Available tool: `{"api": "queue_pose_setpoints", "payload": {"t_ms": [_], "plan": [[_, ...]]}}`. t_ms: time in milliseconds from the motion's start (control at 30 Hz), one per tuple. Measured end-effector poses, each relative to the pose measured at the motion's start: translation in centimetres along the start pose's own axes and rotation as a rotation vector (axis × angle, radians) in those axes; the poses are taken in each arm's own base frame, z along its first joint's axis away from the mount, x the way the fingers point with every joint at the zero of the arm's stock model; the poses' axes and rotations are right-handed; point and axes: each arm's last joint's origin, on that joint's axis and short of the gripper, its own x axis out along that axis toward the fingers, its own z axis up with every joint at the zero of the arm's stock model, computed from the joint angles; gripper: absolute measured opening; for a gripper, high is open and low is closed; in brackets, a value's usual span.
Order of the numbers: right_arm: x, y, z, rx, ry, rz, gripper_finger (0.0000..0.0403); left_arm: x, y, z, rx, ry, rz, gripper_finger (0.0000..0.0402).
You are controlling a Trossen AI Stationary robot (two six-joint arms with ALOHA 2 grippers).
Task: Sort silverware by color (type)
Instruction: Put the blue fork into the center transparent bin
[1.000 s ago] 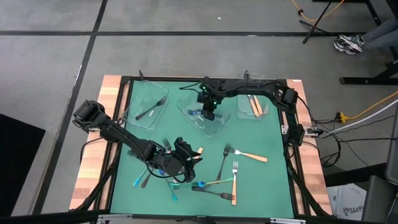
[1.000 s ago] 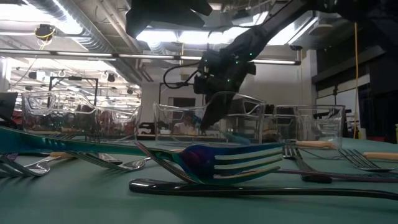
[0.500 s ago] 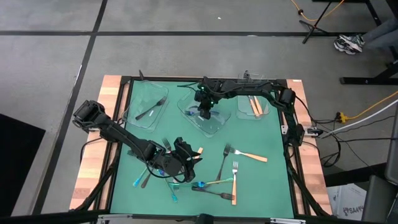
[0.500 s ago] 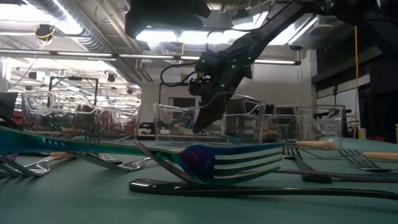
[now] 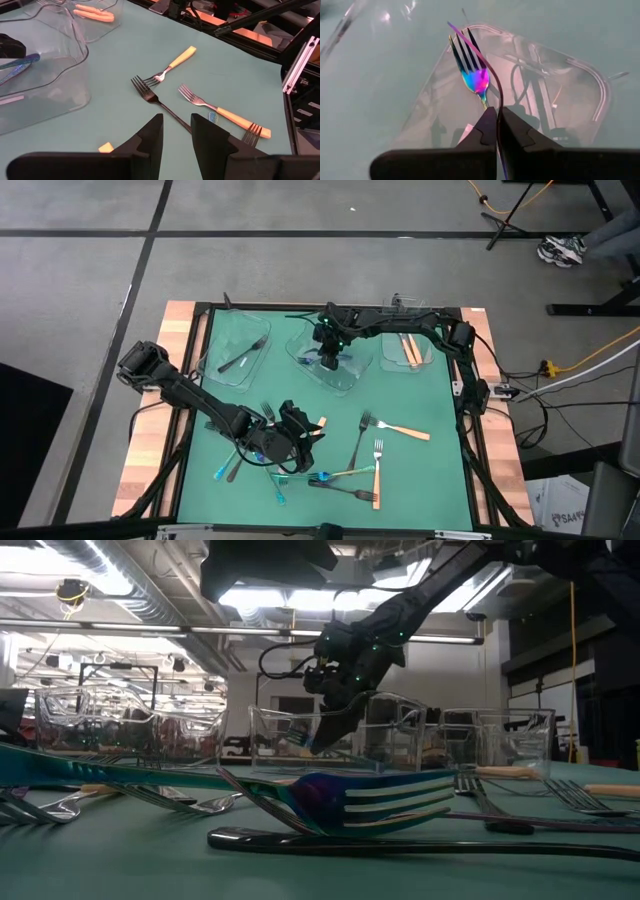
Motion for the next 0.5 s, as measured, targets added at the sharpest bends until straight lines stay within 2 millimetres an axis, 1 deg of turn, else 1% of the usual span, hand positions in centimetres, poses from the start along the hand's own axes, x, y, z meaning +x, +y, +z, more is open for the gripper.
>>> {"api": "queue_pose_setpoints", "payload": {"t_ms": [67,133,367,500], "plan": [[0.0,0.0,0.0,0.001,0.0,0.0,0.0005,0.0,0.0,0.0,0.0,0.0,0.0,0.0093],[0.0,-0.01,0.0,0.002,0.0,0.0,0.0015,0.0,0.0,0.0,0.0,0.0,0.0,0.0093],[0.0,-0.01,0.01,0.002,-0.001,0.0,0.0087,0.0,0.0,0.0,0.0,0.0,-0.001,0.0093],[0.0,-0.02,0.0,0.002,-0.001,-0.001,0.0113,0.0,0.0,0.0,0.0,0.0,-0.001,0.0093]]}}
